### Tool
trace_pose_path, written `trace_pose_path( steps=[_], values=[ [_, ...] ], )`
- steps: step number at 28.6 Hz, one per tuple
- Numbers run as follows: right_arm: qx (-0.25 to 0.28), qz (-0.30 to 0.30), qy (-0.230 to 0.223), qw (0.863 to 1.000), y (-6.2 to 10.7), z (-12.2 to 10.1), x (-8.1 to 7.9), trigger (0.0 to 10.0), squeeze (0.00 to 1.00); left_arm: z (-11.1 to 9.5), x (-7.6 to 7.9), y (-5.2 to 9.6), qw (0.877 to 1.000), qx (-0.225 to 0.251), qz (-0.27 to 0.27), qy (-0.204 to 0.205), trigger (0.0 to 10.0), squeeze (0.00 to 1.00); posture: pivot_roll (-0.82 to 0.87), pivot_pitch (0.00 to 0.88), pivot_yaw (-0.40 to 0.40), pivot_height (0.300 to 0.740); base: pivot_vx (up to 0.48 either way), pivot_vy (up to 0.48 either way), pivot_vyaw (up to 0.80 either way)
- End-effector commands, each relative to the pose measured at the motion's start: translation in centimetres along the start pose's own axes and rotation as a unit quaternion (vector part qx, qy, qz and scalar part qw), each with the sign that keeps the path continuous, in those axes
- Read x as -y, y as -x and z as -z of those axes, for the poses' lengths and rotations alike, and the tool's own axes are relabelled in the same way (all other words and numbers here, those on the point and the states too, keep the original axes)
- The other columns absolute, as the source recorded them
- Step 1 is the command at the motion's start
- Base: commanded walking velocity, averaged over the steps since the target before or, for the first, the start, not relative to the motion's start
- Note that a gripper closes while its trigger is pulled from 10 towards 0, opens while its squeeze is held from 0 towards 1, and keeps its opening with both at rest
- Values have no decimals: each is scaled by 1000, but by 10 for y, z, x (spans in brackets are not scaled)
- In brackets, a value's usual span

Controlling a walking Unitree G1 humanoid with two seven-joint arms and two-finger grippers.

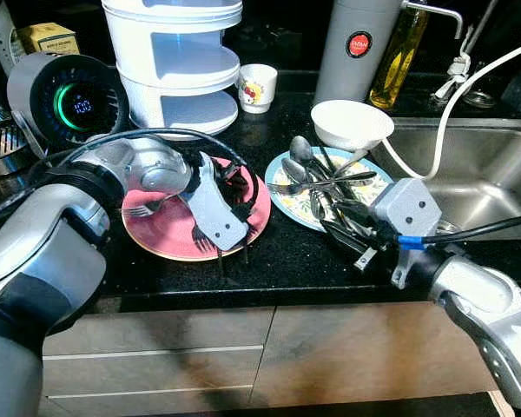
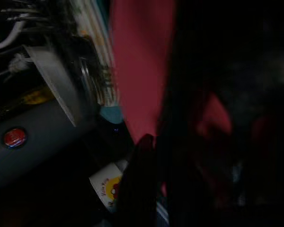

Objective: Kitchen organization

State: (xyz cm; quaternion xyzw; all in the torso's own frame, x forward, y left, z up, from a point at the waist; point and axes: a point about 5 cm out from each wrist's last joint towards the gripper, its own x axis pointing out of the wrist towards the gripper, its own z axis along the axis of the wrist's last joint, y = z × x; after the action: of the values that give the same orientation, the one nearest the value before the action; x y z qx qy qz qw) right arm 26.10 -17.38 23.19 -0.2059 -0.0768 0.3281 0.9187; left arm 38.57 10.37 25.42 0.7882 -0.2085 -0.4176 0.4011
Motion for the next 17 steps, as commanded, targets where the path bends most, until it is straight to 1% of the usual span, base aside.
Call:
trace_pose_path(
  steps=[1, 4, 5, 10, 14, 15, 16, 17],
  values=[
    [12, -3, 6, 1000, 1, -5, 2, 10000, 0, 3, 4, 4, 1000, -3, 11, 0, 0, 0, -34, 75, 6, 740, 0, 0, 0],
    [17, -6, 4, 1000, 1, -6, 2, 10000, 0, 9, -3, 10, 1000, -12, -11, 0, 0, 0, -30, 73, 4, 740, 0, 0, 0],
    [17, -6, 4, 1000, 1, -6, 2, 10000, 0, 9, -3, 10, 1000, -12, -11, 0, 0, 0, -30, 73, 4, 740, 0, 0, 0],
    [26, -7, -1, 1000, 0, -8, 3, 10000, 0, 15, -12, 21, 999, -18, -32, -9, 0, 0, -24, 71, 1, 740, 0, 0, 0],
    [31, -6, -3, 999, 0, -9, 3, 10000, 0, 19, -22, 30, 998, -16, -55, -18, 0, 0, -21, 68, 3, 740, 0, 0, 0],
    [32, -4, -3, 999, 0, -9, 4, 10000, 0, 20, -27, 34, 998, -17, -66, -18, 588, 0, -21, 68, 3, 740, 0, 0, 0],
    [32, -4, -3, 999, 0, -9, 4, 10000, 0, 20, -27, 34, 998, -17, -66, -18, 588, 0, -21, 68, 3, 740, 0, 0, 0],
    [36, -2, -5, 999, 0, -9, 4, 10000, 0, 23, -34, 42, 996, -19, -79, -21, 10000, 0, -19, 67, 7, 740, 0, 0, 0]
  ],
)
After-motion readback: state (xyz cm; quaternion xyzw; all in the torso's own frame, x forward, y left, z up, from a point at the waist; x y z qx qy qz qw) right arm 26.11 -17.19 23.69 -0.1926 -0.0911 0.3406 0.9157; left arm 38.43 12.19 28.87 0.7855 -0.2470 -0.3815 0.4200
